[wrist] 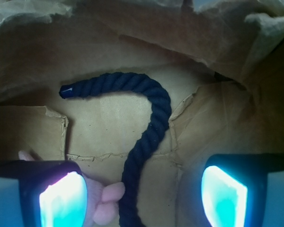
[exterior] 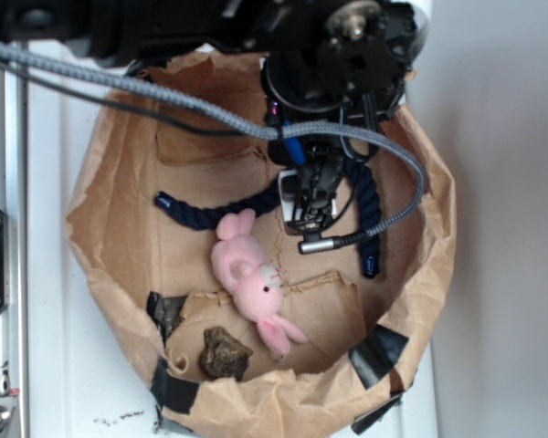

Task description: Grab the blue rope.

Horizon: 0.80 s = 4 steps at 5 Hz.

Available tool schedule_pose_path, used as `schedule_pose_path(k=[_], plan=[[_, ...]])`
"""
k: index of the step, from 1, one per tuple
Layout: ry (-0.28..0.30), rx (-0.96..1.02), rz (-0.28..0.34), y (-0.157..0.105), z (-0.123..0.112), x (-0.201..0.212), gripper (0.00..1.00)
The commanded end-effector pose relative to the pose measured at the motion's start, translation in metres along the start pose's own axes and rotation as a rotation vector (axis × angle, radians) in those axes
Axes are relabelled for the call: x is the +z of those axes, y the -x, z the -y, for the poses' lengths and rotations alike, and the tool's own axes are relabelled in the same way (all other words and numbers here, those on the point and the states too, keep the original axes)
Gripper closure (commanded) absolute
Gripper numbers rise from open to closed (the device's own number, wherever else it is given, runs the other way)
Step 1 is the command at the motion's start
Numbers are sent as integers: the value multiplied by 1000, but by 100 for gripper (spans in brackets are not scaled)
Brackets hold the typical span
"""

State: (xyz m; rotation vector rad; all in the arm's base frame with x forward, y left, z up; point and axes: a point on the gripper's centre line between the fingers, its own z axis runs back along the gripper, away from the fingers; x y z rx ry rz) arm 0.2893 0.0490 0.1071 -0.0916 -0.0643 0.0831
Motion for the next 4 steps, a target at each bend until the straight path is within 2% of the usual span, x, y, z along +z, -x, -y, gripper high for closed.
schedule_pose_path(k=[1,2,3,4], plan=[[-6,54,106,-21,-3,2,0],[13,105,151,-37,0,-11,0],[-19,214,185,-41,0,-22,0],[-27,203,172,-44,1,-23,0]])
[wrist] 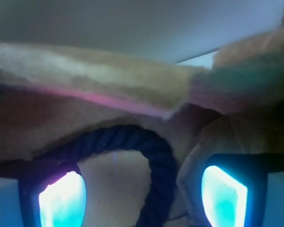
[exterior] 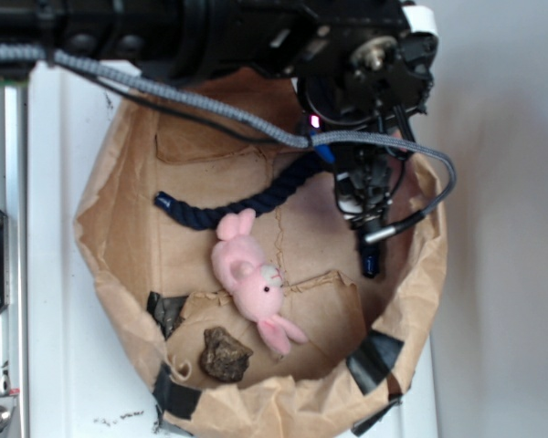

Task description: Grab the blue rope.

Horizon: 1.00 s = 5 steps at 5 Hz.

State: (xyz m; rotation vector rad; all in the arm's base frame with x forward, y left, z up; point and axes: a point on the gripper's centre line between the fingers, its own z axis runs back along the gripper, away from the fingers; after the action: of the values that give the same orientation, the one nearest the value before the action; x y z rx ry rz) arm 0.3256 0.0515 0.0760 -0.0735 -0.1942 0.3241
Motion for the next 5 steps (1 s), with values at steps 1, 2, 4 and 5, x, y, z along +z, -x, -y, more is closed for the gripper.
schedule_pose_path(k=[1,2,4,5], plan=[[2,-46,18,-6,9,9,0],[6,-78,-3,0,9,6,0],[24,-145,-7,18,12,16,0],[13,-180,12,29,16,18,0]])
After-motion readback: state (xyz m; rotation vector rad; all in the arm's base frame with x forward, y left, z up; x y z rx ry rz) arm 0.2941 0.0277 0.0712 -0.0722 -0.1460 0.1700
